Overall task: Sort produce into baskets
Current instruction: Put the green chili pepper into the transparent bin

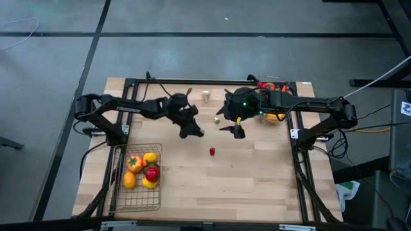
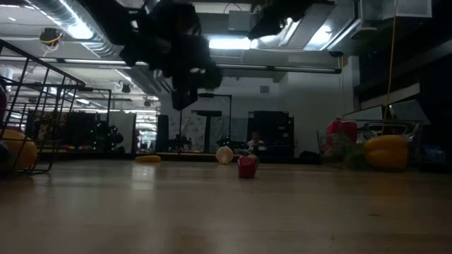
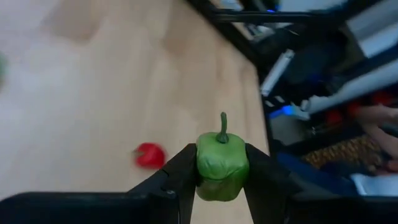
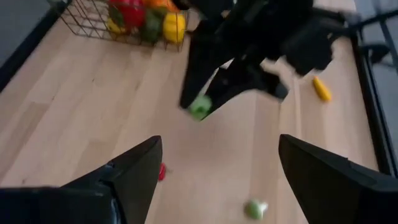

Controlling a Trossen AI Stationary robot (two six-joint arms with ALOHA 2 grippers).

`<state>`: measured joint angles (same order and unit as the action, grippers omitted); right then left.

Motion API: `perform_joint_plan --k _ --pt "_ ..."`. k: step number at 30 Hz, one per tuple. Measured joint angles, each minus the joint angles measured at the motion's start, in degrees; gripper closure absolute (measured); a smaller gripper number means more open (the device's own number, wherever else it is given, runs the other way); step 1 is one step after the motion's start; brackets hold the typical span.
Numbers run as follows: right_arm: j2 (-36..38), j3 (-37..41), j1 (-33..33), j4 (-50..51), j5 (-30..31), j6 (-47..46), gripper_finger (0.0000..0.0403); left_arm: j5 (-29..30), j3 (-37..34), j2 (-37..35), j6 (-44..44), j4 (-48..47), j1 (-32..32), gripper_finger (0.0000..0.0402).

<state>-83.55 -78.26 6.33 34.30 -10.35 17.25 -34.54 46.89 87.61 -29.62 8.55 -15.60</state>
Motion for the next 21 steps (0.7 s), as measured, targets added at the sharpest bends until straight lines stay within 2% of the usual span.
perform_joint_plan --k 5,12,21 --pt "0.0 0.0 -0.4 -2.7 -4.5 1.6 0.0084 0.1 0.0 0.0 0.2 5.6 4.3 0.0290" --pt "0.0 0.0 -5.3 -5.0 -4.7 4.4 0.0084 0.5 0.0 0.0 3.8 10.8 8.5 0.0290" --pt "-1.2 0.0 -13.5 -10.9 3.4 4.2 0.0084 3.3 0.0 0.0 5.7 11.8 11.4 0.0290"
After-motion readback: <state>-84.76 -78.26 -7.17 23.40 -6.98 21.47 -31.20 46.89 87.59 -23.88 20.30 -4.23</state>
